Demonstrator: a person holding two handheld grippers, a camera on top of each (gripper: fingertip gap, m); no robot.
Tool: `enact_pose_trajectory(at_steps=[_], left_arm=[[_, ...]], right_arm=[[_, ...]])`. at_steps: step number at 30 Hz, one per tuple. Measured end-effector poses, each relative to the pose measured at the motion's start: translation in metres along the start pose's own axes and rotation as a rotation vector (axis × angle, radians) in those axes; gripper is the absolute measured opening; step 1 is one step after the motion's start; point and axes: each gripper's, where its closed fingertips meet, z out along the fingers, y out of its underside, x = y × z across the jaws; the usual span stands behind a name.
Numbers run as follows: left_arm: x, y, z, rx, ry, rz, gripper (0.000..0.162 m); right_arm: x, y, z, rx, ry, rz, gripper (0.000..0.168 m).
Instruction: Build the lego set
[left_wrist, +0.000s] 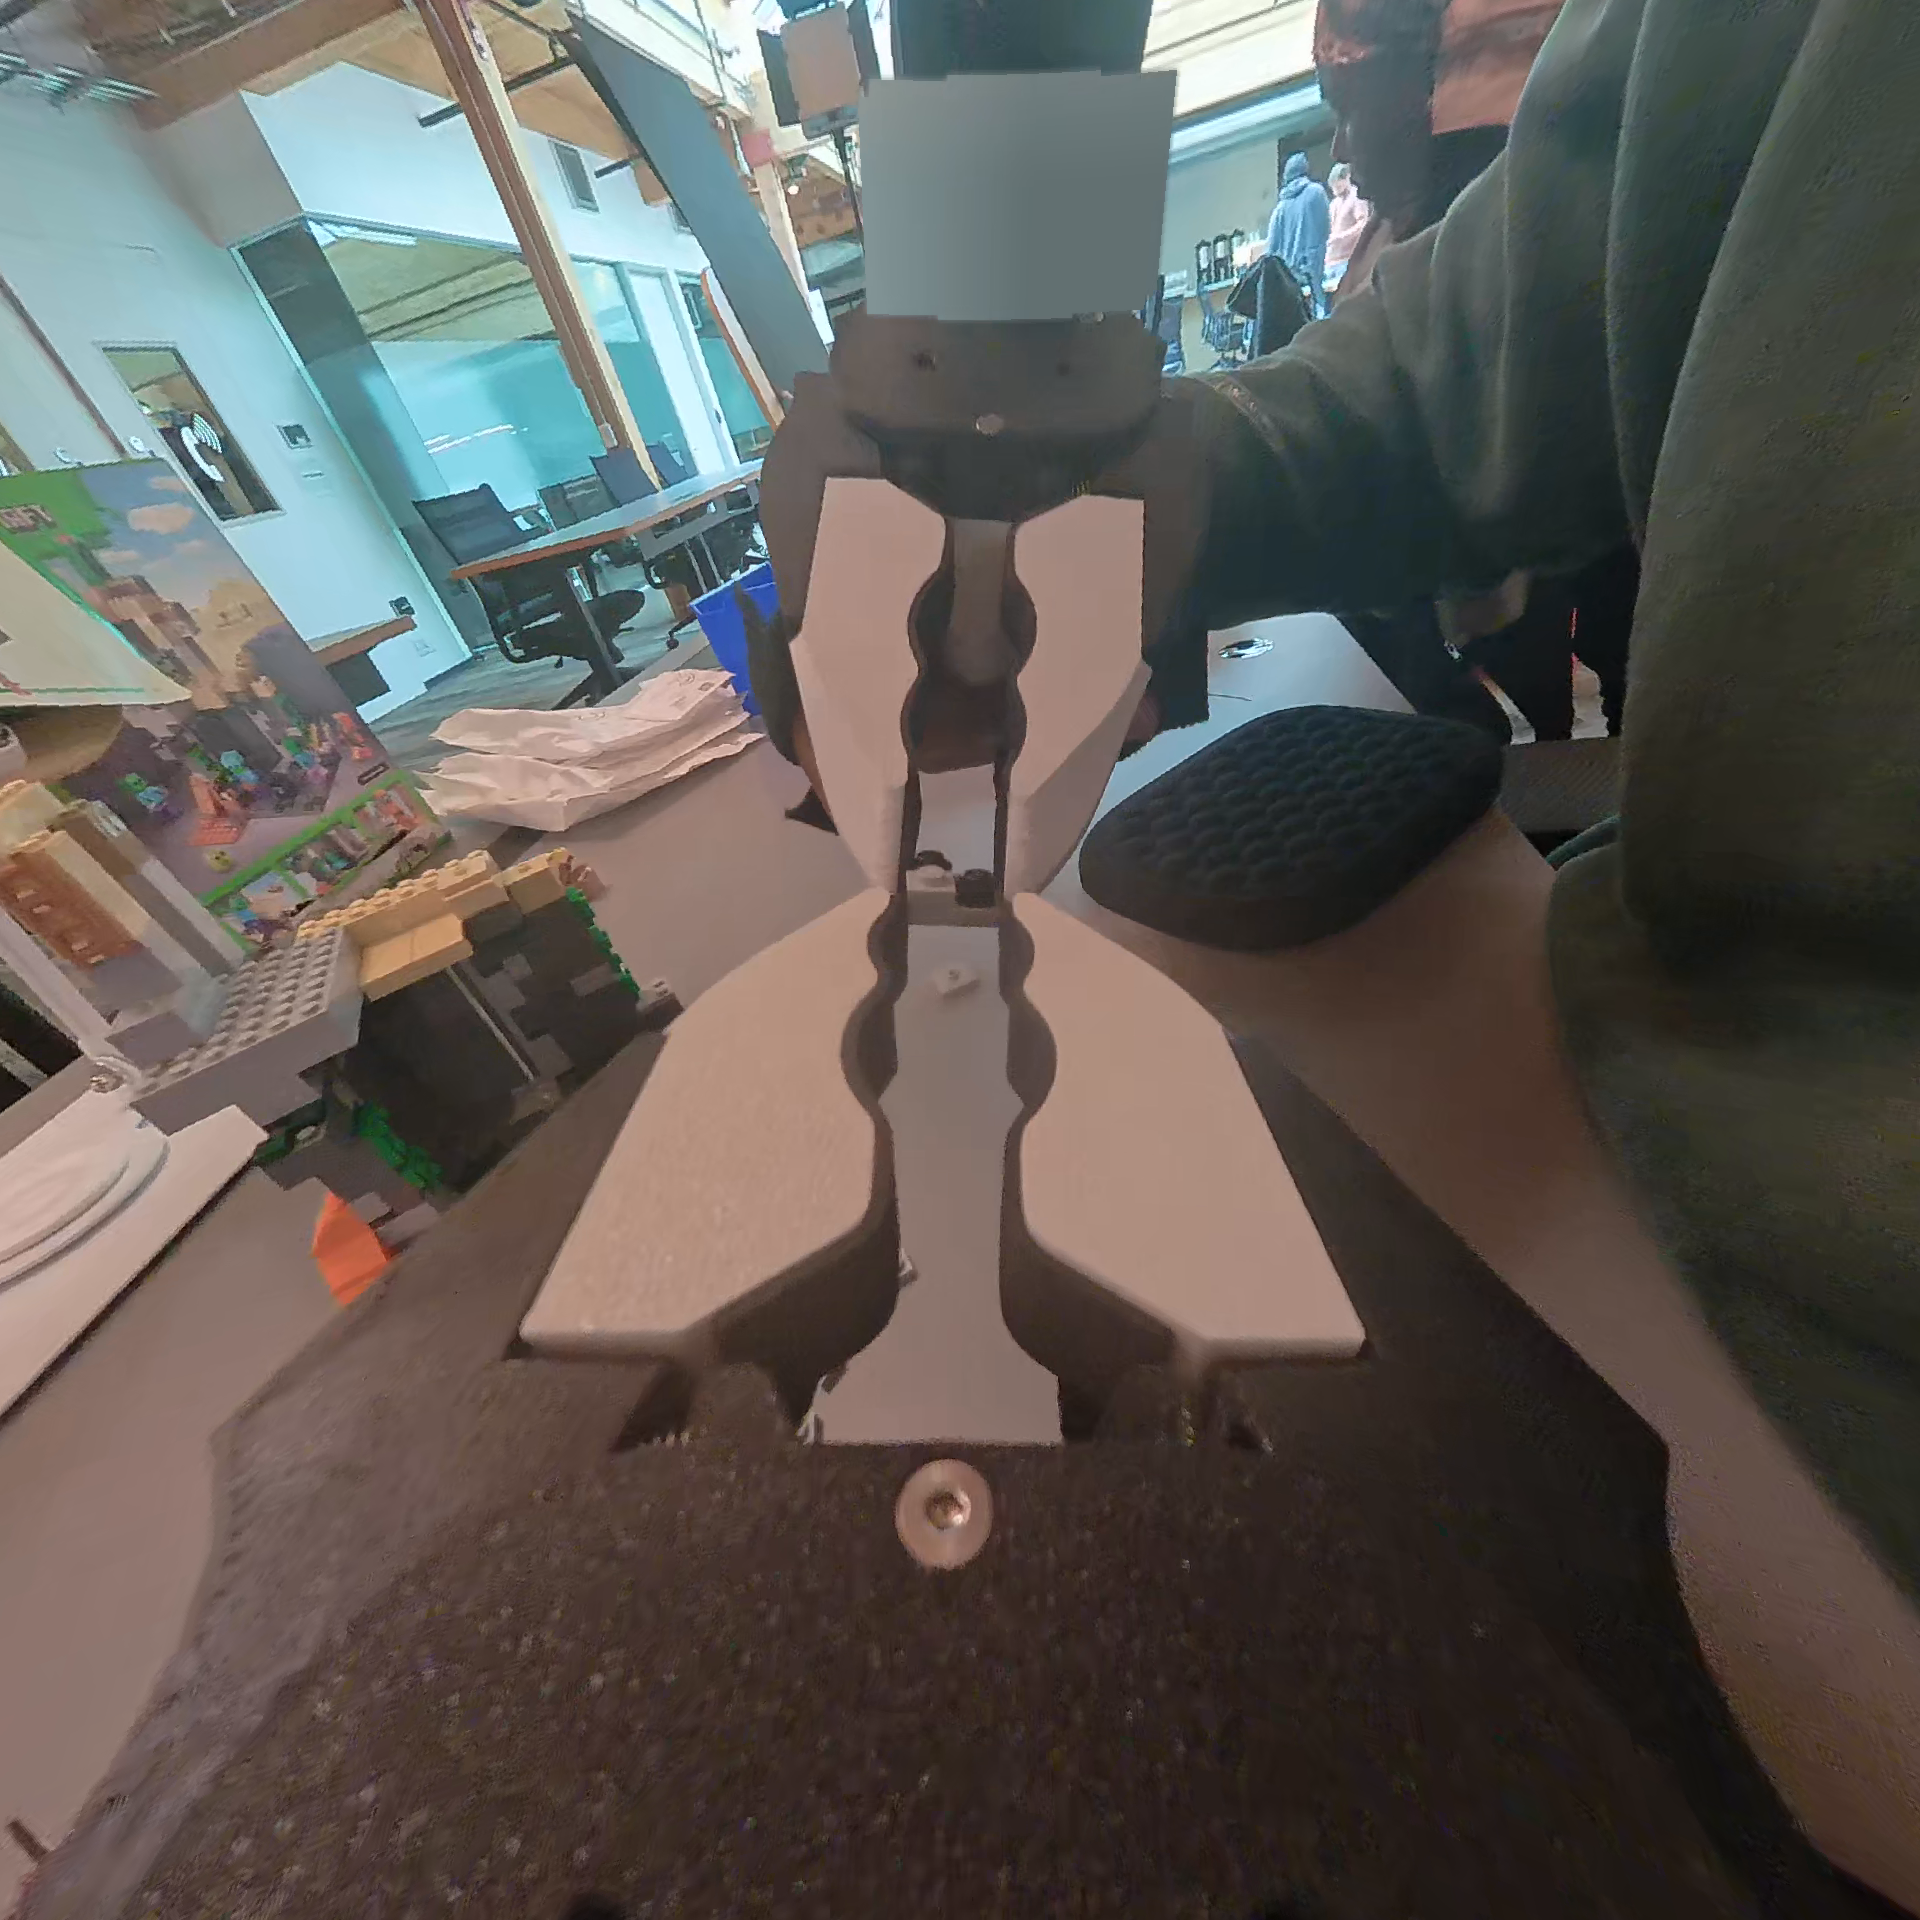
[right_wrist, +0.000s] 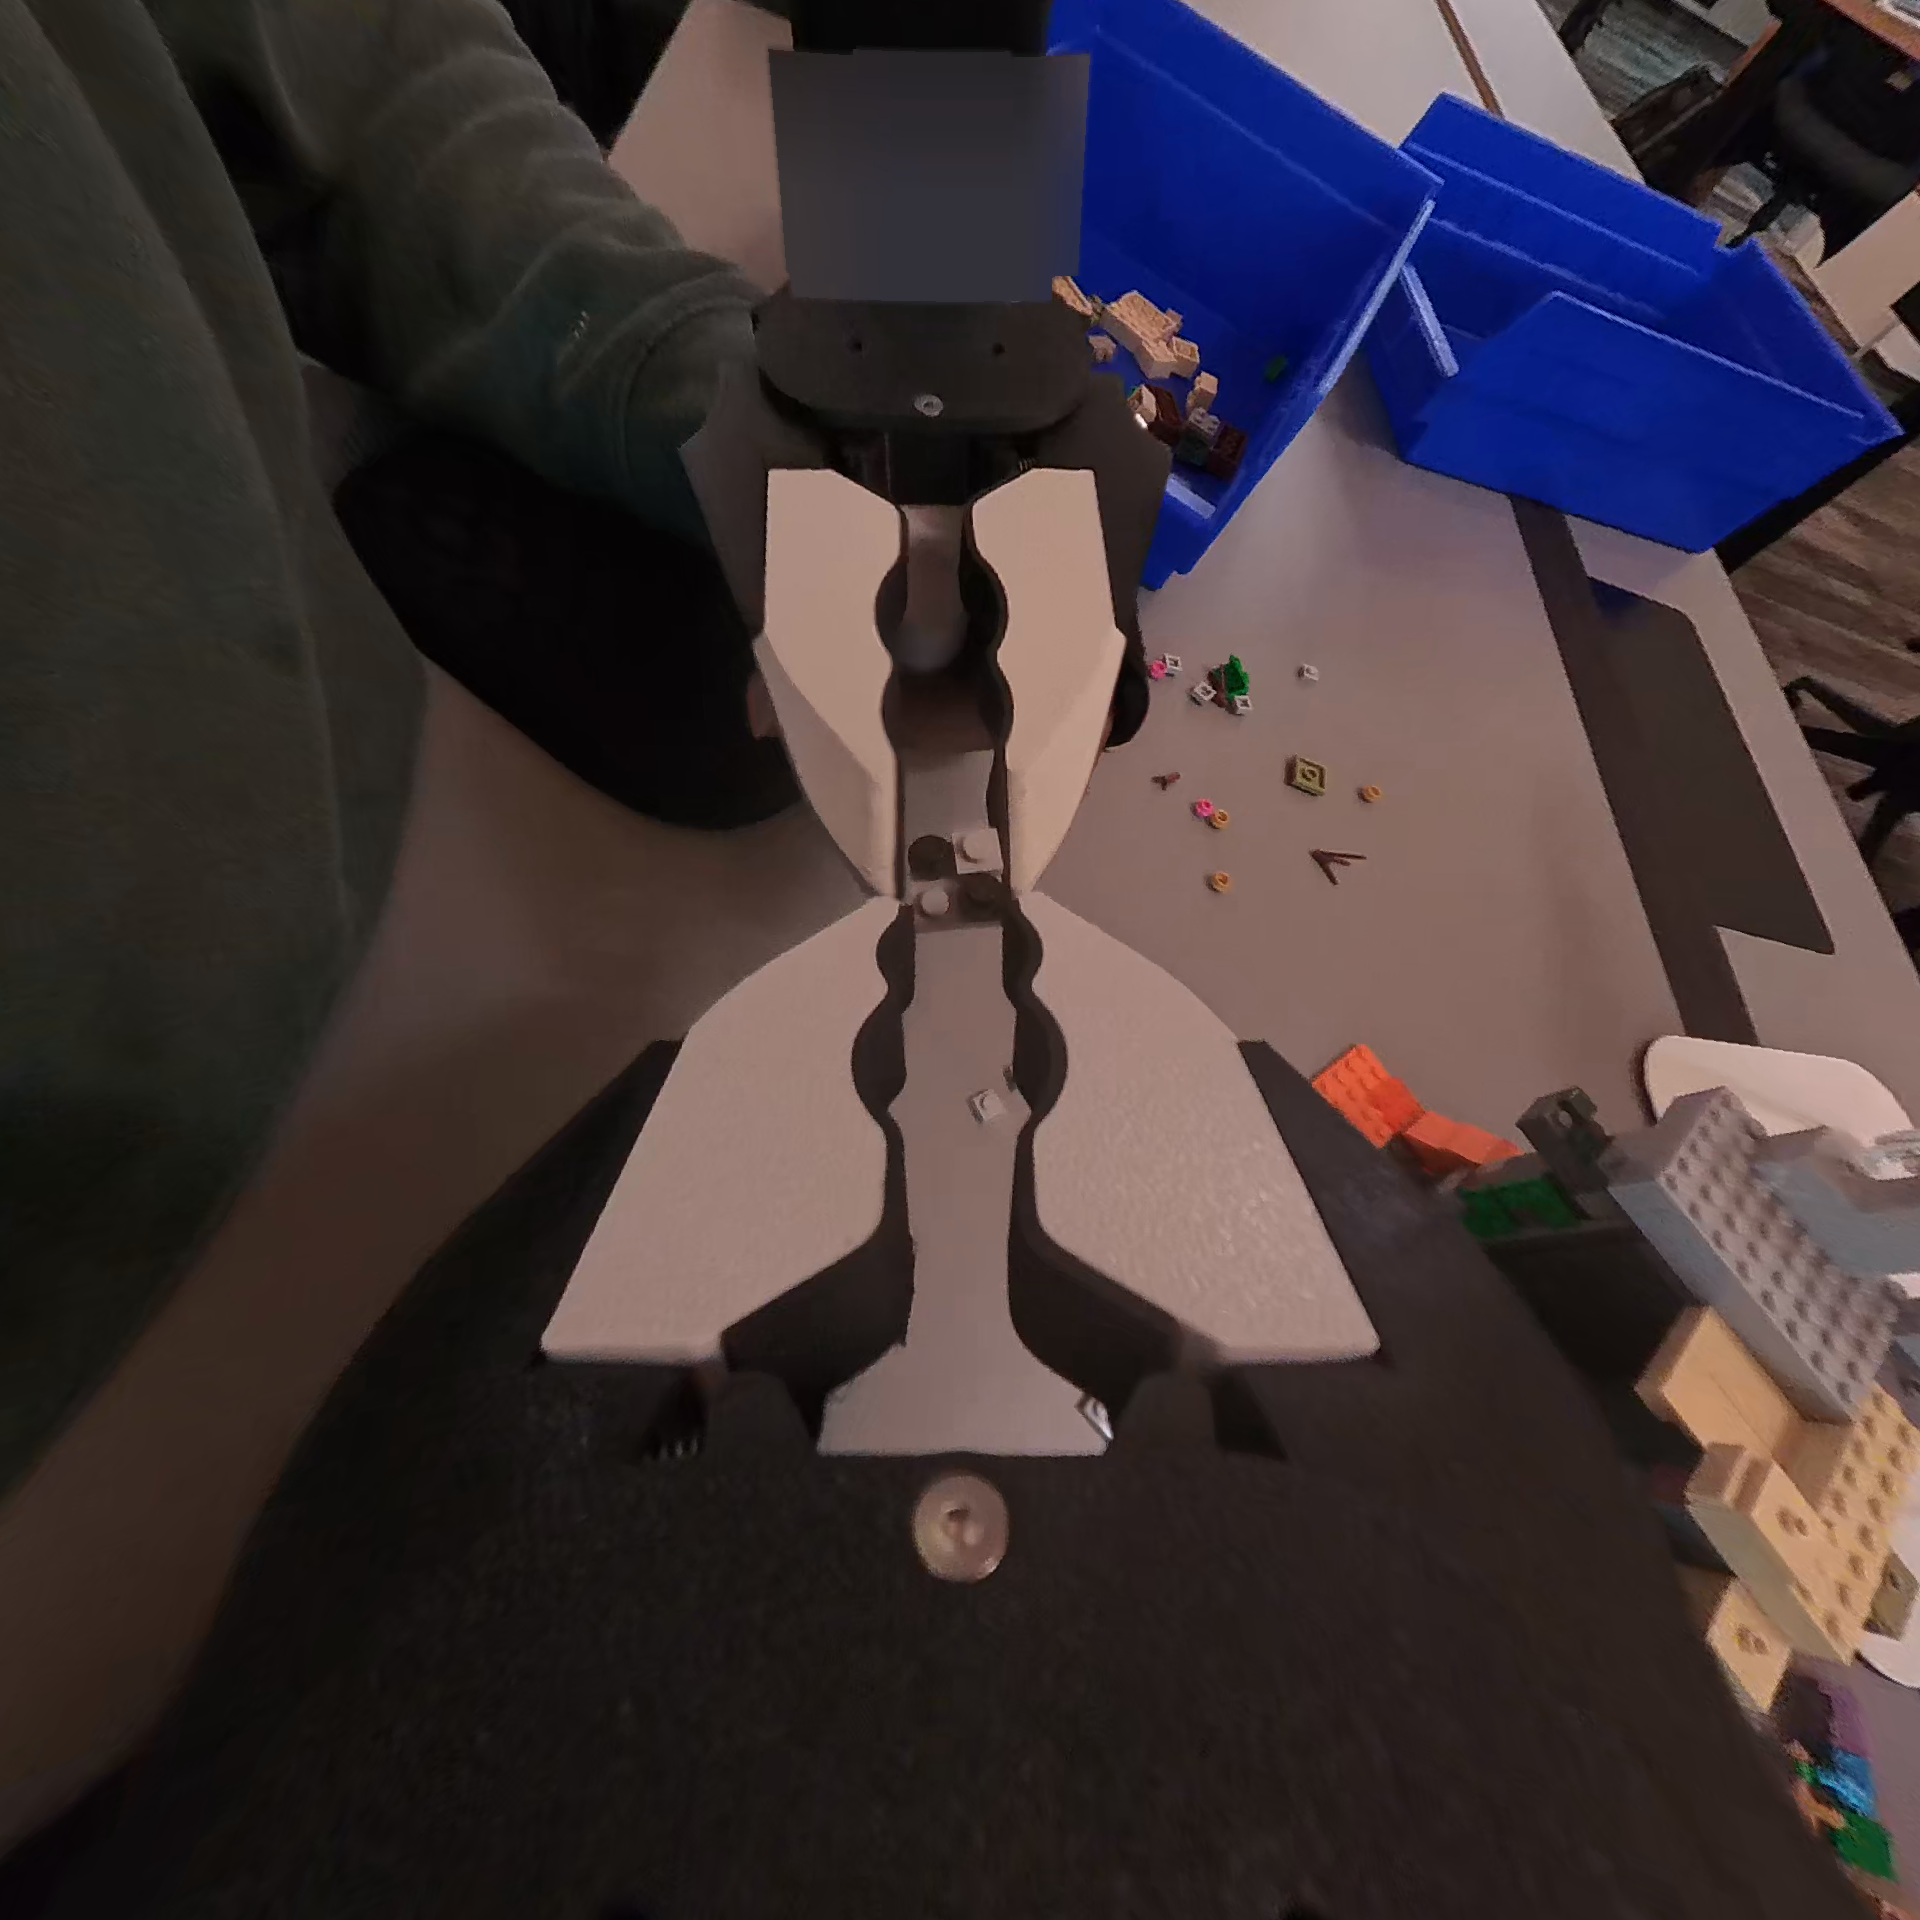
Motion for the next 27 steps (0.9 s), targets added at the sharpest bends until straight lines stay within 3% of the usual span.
enact_pose_trajectory(at_steps=[27], left_arm=[[0.011, -0.007, -0.002, 0.018, 0.081, -0.031, 0.016]], right_arm=[[-0.011, -0.015, -0.004, 0.085, 0.012, -0.165, 0.015]])
